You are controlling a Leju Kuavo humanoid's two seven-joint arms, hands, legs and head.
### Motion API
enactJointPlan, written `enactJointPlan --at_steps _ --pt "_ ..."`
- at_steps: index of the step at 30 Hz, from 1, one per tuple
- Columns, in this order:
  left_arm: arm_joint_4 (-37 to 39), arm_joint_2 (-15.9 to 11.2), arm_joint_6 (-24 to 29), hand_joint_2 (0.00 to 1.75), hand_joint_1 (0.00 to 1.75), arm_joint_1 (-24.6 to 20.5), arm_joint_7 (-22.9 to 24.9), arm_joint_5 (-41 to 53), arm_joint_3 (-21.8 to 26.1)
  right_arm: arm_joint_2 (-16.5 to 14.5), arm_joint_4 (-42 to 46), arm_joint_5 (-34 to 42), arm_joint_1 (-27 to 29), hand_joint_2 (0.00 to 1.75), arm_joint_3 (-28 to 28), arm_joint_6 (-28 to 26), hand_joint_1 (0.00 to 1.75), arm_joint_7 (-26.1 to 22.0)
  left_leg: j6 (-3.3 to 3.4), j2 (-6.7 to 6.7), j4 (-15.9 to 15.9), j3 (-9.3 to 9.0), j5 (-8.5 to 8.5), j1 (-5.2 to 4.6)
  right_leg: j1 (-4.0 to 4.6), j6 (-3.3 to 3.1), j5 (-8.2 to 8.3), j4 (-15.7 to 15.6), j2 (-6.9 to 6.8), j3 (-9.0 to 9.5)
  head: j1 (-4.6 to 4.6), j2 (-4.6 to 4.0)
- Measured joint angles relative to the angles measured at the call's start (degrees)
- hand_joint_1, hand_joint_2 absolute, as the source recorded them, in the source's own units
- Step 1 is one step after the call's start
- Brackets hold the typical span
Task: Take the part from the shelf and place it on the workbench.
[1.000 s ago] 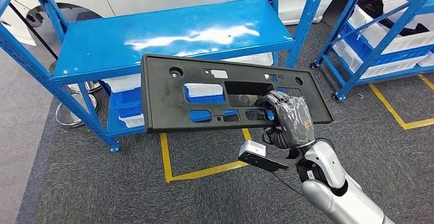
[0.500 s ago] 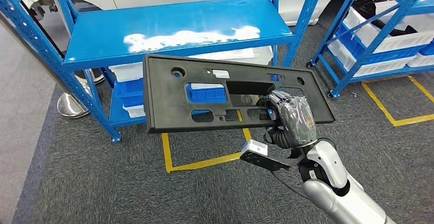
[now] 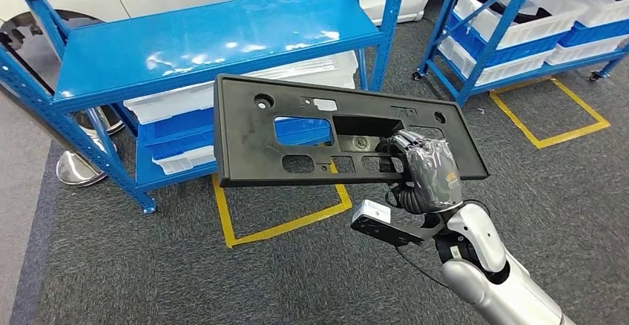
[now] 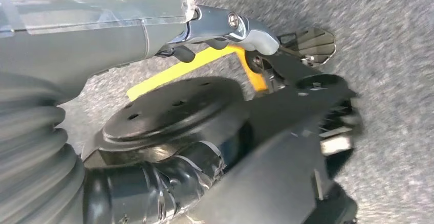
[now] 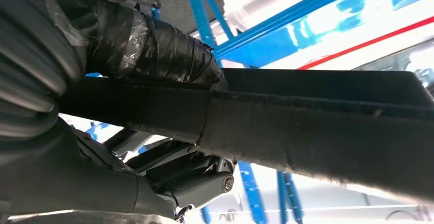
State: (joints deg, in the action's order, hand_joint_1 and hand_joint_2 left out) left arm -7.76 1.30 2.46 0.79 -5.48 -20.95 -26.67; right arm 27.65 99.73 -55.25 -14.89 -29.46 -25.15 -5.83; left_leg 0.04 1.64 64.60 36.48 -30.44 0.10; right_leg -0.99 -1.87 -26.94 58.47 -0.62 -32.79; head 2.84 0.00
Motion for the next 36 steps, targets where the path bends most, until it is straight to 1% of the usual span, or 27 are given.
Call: enactJointPlan --at_steps 2,3,4,6,8,9,10,12,13,14,16,17,18,19,20,21,23,24,25,27,28,30,31,33,34,35,36 --pt "0.0 0.0 0.0 1.75 0.0 0.1 0.0 -0.1 0.0 0.0 0.0 0.1 0.1 1.75 0.0 0.2 1.75 0.0 -0.18 -1.1 7.3 2.5 -4.05 0.09 0.03 -0.18 0.63 0.2 1.12 -1.08 0.0 0.0" --pt "0.0 0.0 0.0 1.75 0.0 0.1 0.0 -0.1 0.0 0.0 0.0 0.2 0.2 1.75 0.1 0.3 1.75 0.0 -0.24 -1.2 9.4 2.93 -4.81 0.12 0.05 -0.12 0.91 0.4 1.76 -1.58 0.0 0.0" --pt "0.0 0.0 0.0 1.75 0.0 0.1 0.0 -0.1 0.0 0.0 0.0 0.3 0.4 1.75 0.1 0.4 1.75 0.1 -0.23 -1.26 9.3 2.28 -4.45 0.15 0.04 0.0 1.14 0.6 2.44 -2.02 0.0 0.0" --pt "0.0 0.0 0.1 1.75 0.0 0.1 0.0 -0.1 0.0 0.0 0.0 0.5 0.6 1.75 0.2 0.5 1.75 0.2 -0.03 -2.3 2.9 -1.98 -1.45 0.31 -0.05 0.32 1.48 1.1 3.83 -2.69 0.0 0.0" --pt "0.0 -0.1 0.2 1.75 0.0 0.2 0.1 -0.2 0.0 0.1 0.0 0.5 0.7 1.75 0.5 0.5 1.75 0.3 0.2 -4.95 -3.9 -5.79 0.39 0.51 0.0 0.84 1.79 1.7 5.07 -3.48 0.0 0.0" --pt "0.0 -0.1 0.2 1.75 0.0 0.2 0.1 -0.2 0.0 0.1 0.1 0.5 0.8 1.75 0.7 0.5 1.75 0.3 0.3 -5.85 -5.4 -6.47 0.58 0.53 0.01 1.22 2.01 1.9 5.58 -3.87 0.02 0.0" --pt "0.0 -0.1 0.2 1.75 0.0 0.2 0.1 -0.2 0.0 0.2 0.1 0.5 0.9 1.75 0.9 0.5 1.75 0.3 0.4 -6.03 -5.8 -6.5 0.48 0.44 -0.03 1.68 2.31 1.9 6.12 -4.2 0.02 0.0" --pt "0.0 -0.1 0.2 1.75 0.0 0.3 0.2 -0.2 0.0 0.6 0.1 0.5 1.1 1.75 1.1 0.5 1.75 0.4 0.94 -4.6 -6.1 -6.38 1.12 0.46 -0.25 2.5 2.83 1.8 6.82 -4.62 0.02 0.0" --pt "0.0 0.0 0.2 1.75 0.0 0.4 0.2 -0.2 0.0 0.8 0.1 0.5 1.2 1.75 1.2 0.5 1.75 0.4 1.32 -3.84 -6.4 -6.34 1.48 0.55 -0.22 2.74 2.42 2.3 6.13 -5.0 0.06 0.0" --pt "0.0 -0.1 0.2 1.75 0.0 0.4 0.2 -0.2 0.0 0.9 0.1 0.5 1.3 1.75 1.4 0.6 1.75 0.4 1.71 -3.06 -6.7 -6.22 1.84 0.68 -0.14 2.91 1.3 3.8 4.93 -5.74 0.09 0.0" --pt "0.0 -0.1 0.2 1.75 0.0 0.5 0.2 -0.2 0.0 1.1 0.1 0.5 1.5 1.75 1.6 0.7 1.75 0.5 2.17 -1.59 -6.8 -5.85 2.2 0.6 -0.03 3.19 -2.67 10.0 2.08 -8.37 0.16 0.0" --pt "0.0 -0.1 0.3 1.75 0.0 0.5 0.2 -0.2 0.0 1.2 0.1 0.5 1.5 1.75 1.6 0.8 1.75 0.5 2.26 -0.83 -6.7 -5.65 2.25 0.5 -0.11 3.34 -4.43 13.6 1.45 -9.74 0.14 0.0" --pt "0.0 -0.1 0.3 1.75 0.0 0.5 0.2 -0.2 0.0 1.2 0.1 0.5 1.7 1.75 1.6 0.8 1.75 0.5 2.27 -0.03 -6.6 -5.46 2.26 0.42 -0.18 3.45 -5.37 16.2 1.13 -10.52 0.15 0.0" --pt "0.0 -0.1 0.3 1.75 0.0 0.6 0.2 -0.2 0.0 1.2 0.1 0.5 1.8 1.75 1.6 0.9 1.75 0.5 2.26 0.76 -6.5 -5.31 2.26 0.37 -0.24 3.49 -5.28 16.7 0.92 -10.31 0.15 0.0" --pt "0.0 -0.1 0.3 1.75 0.0 0.6 0.2 -0.2 0.0 1.2 0.1 0.5 1.9 1.75 1.6 1.0 1.75 0.5 2.23 1.51 -6.4 -5.21 2.23 0.35 -0.26 3.44 -4.25 15.1 0.66 -8.94 0.14 0.0" --pt "0.0 -0.1 0.3 1.75 0.0 0.5 0.2 -0.2 0.0 1.2 0.1 0.5 1.9 1.75 1.6 1.0 1.75 0.5 2.16 2.2 -6.3 -5.19 2.19 0.34 -0.23 3.3 -2.66 11.5 0.03 -6.57 0.14 0.0" --pt "0.0 -0.1 0.3 1.75 0.0 0.4 0.2 -0.2 0.0 1.2 0.1 0.5 1.9 1.75 1.7 1.1 1.75 0.5 1.87 3.38 -6.2 -5.22 2.07 0.14 0.28 2.68 -0.74 4.1 -2.07 -2.27 0.13 0.0" --pt "0.0 -0.1 0.3 1.75 0.0 0.3 0.2 -0.2 0.0 1.2 0.1 0.5 1.9 1.75 1.7 1.1 1.75 0.5 1.62 3.86 -6.2 -5.24 2.05 0.02 0.58 2.3 -0.43 2.1 -2.71 -1.24 0.13 0.0" --pt "0.0 -0.1 0.2 1.75 0.0 0.3 0.2 -0.2 0.0 1.3 0.2 0.5 1.9 1.75 1.8 1.1 1.75 0.5 1.33 4.34 -6.2 -5.26 2.04 -0.09 0.87 1.97 -0.55 1.4 -2.81 -1.1 0.13 0.0" --pt "0.0 -0.1 0.2 1.75 0.0 0.2 0.2 -0.2 0.0 1.3 0.2 0.5 1.9 1.75 1.9 1.2 1.75 0.5 0.67 5.05 -6.3 -5.35 1.95 -0.12 0.81 1.33 -0.15 1.1 -1.53 -1.34 0.13 0.0" --pt "0.0 -0.1 0.2 1.75 0.0 0.1 0.2 -0.2 0.0 1.3 0.3 0.5 1.9 1.75 1.9 1.2 1.75 0.5 0.31 4.47 -5.9 -5.24 1.51 -0.08 0.66 0.99 0.08 0.9 -0.99 -1.36 0.12 0.0" --pt "0.0 -0.1 0.2 1.75 0.0 0.2 0.2 -0.2 0.0 1.3 0.4 0.4 1.9 1.75 1.9 1.2 1.75 0.5 -0.22 1.51 -2.2 -3.65 -1.18 0.03 0.31 0.3 0.57 0.4 -0.04 -1.4 0.11 0.0" --pt "0.0 -0.2 0.1 1.75 0.0 0.2 0.2 -0.2 0.0 1.3 0.4 0.3 1.9 1.75 1.9 1.3 1.75 0.5 -0.34 -0.06 1.5 -2.06 -3.2 0.08 0.36 0.11 0.7 0.4 0.46 -1.53 0.11 0.0" --pt "0.0 -0.1 0.0 1.75 0.0 0.3 0.2 -0.2 0.0 1.2 0.4 0.2 1.9 1.75 1.9 1.4 1.75 0.6 -0.34 -1.26 8.7 1.2 -6.1 0.1 0.46 -0.08 0.84 0.5 1.67 -1.83 0.12 0.0" --pt "0.0 -0.1 -0.1 1.75 0.0 0.3 0.2 -0.2 0.0 1.2 0.4 0.1 1.9 1.75 1.9 1.4 1.75 0.6 -0.28 -1.35 10.1 1.82 -5.99 0.09 0.5 -0.1 0.87 0.6 2.35 -1.94 0.11 0.0" --pt "0.0 -0.2 -0.2 1.75 0.0 0.3 0.2 -0.2 0.0 1.2 0.4 -0.1 1.9 1.75 1.9 1.5 1.75 0.7 -0.17 -1.43 9.1 1.33 -4.73 0.1 0.52 -0.11 0.88 0.8 3.05 -2.01 0.11 0.0" --pt "0.0 -0.2 -0.2 1.75 0.0 0.3 0.2 -0.3 0.0 1.2 0.4 -0.3 1.9 1.75 1.9 1.5 1.75 0.7 0.01 -1.81 6.0 -0.14 -2.63 0.1 0.52 -0.09 0.87 1.0 3.78 -2.04 0.11 0.0"
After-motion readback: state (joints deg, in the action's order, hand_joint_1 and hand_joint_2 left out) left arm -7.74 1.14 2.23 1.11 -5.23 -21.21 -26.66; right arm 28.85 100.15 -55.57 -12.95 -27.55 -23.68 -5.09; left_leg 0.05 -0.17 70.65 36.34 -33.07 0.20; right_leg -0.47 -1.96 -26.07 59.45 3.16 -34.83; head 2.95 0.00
